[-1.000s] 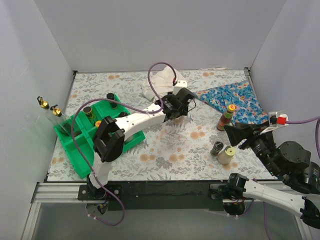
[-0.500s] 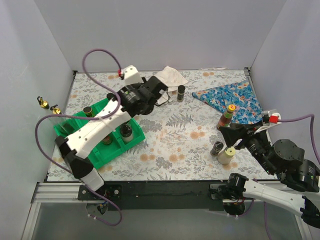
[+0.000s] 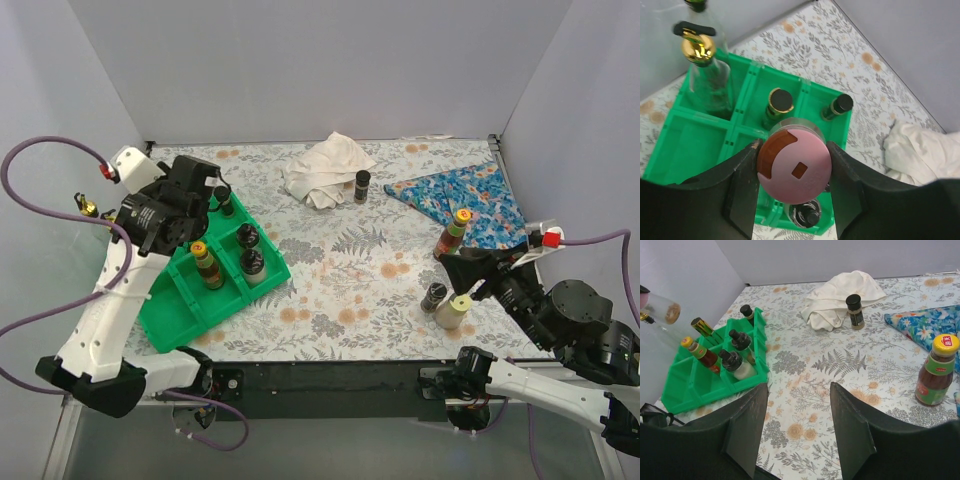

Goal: Organize the condiment bottles
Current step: Place the bottle in the storage box.

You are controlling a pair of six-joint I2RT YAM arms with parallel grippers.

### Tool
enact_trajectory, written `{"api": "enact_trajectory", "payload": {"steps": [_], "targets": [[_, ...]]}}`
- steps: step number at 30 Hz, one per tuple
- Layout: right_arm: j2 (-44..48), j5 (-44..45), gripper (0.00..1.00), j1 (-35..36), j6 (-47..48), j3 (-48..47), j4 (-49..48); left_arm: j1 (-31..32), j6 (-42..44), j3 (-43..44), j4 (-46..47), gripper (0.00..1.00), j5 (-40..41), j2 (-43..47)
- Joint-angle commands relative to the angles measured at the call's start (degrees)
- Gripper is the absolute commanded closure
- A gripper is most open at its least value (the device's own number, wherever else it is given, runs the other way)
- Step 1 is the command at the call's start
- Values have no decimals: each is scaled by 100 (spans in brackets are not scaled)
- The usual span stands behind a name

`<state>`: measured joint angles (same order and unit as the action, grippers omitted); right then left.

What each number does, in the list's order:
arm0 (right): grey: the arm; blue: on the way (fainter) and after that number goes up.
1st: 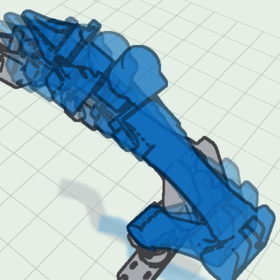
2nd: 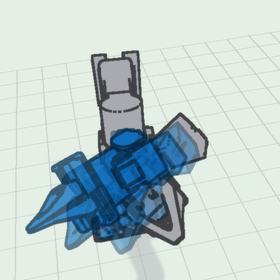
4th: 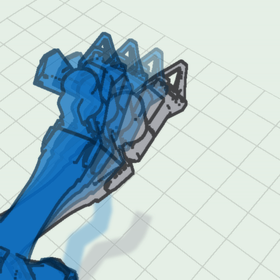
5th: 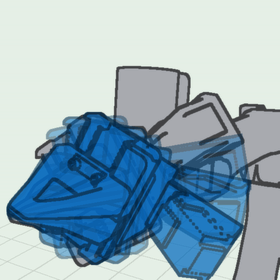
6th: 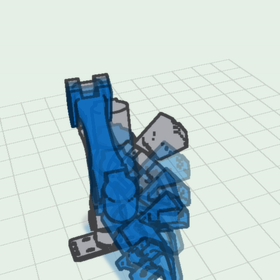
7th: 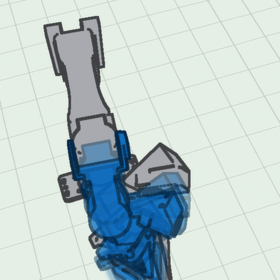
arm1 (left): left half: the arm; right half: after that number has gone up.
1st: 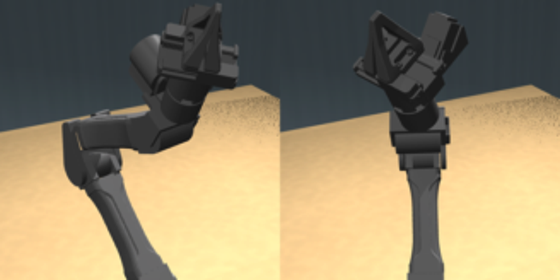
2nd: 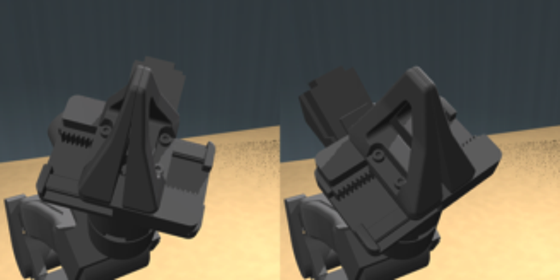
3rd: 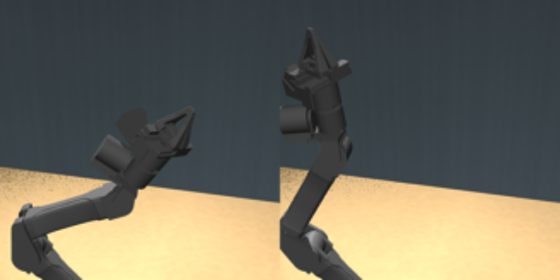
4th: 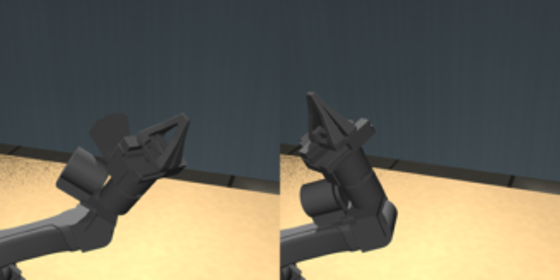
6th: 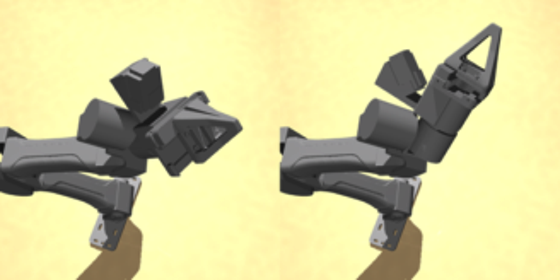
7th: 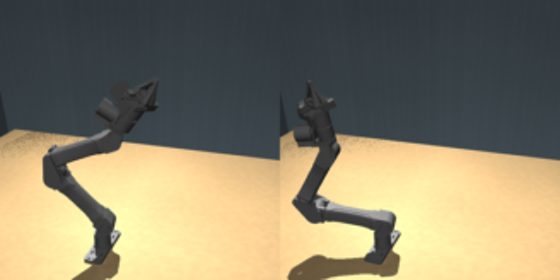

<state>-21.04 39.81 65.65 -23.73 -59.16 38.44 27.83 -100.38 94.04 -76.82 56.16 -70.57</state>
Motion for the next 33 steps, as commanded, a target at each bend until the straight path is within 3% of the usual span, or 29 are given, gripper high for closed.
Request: {"api": "enact_trajectory", "payload": {"steps": [1, 6, 10, 33], "targets": [[-76, -96, 39, 27, -71, -17, -337, -313, 474, -254, -281, 100, 624, 429], [-120, -158, 39, 18, -97, -43, -328, -665, 476, -860, -281, 100, 1010, 964], [-94, -158, 39, 27, -106, -26, -337, -858, 54, -1631, -272, 100, 801, 1220], [188, 9, 39, 18, 105, -78, -284, -2168, -2091, -3629, -273, 100, 53, 1053]]}}
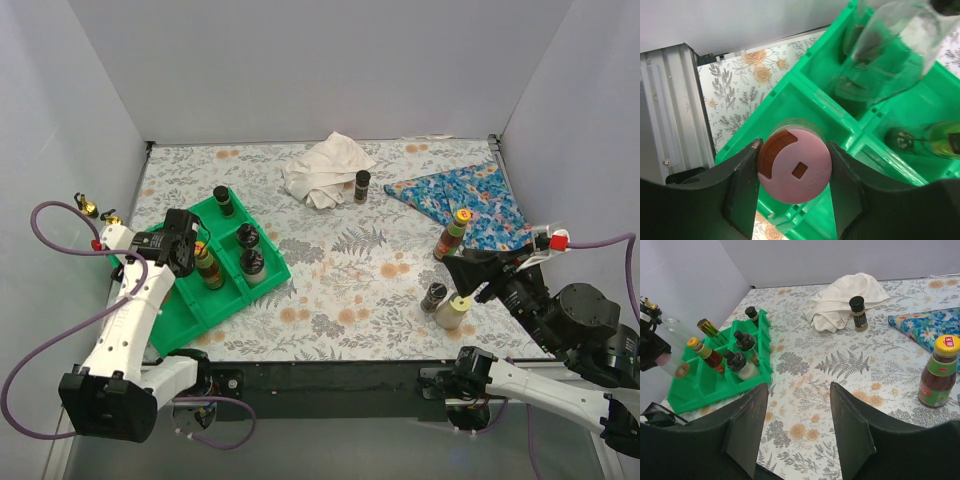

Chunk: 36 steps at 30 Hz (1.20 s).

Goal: Organize the condiment bottles
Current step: Place the bottle in the storage box.

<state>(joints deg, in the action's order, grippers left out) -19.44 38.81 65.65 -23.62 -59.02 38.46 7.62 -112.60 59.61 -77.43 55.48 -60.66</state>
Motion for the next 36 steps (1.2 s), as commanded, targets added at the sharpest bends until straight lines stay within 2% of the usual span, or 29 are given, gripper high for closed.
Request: {"api": "enact_trajectory", "payload": {"steps": [1, 7, 11, 15, 21, 27, 32, 36], "targets": [[28, 127, 39, 18, 103, -100, -286, -173, -922, -257, -220, 100, 138, 46], [11, 118, 39, 27, 94, -65, -286, -225, -1527, -582, -229, 100, 226, -77], [-25, 66, 39, 18, 85, -92, -286, -234, -1432, -828, 262, 99, 138, -103], [-25, 57, 39, 18, 94, -144, -286, -234, -1677, -899, 299, 99, 287, -218], [-51, 83, 39, 18, 85, -232, -181, -243, -1836, -1171, 755, 91, 411, -139], [-139, 39, 39, 27, 33, -329, -102, -243, -1459, -1400, 1537, 89, 428, 72], [-209, 4, 39, 18, -3, -347, -101, -243, -1046, -1584, 2186, 82, 455, 379], [-253, -13, 39, 27, -38, -373, -93, -252, -1010, -1655, 2250, 78, 612, 319]]}}
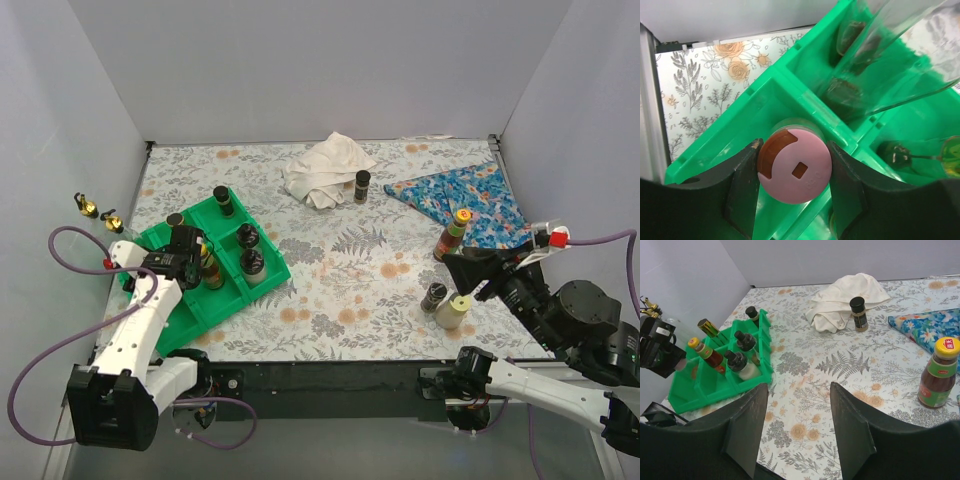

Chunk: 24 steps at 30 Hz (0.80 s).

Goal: Organize the condiment bottles
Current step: Place the bottle in the storage box.

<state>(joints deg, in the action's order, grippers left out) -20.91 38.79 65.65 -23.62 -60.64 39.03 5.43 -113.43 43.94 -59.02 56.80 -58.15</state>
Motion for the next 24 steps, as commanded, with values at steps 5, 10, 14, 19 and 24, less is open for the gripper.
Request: {"api": "enact_trajectory", "payload": {"steps": [5, 10, 14, 19, 24], "targets": [[-151, -38, 39, 27, -55, -202, -150, -60, -1049, -70, 261, 68, 464, -179], [-186, -46, 39, 18, -55, -273, -150, -95, -1446, -193, 136, 66, 482, -460], [-177, -108, 39, 18, -55, -317, -124, -121, -1454, -255, 233, 63, 412, -513], [-133, -108, 39, 27, -108, -352, -71, -130, -1472, -228, 207, 47, 315, -364], [-124, -143, 39, 18, -134, -369, -62, -130, -1402, 140, -109, 18, 455, -197]]}}
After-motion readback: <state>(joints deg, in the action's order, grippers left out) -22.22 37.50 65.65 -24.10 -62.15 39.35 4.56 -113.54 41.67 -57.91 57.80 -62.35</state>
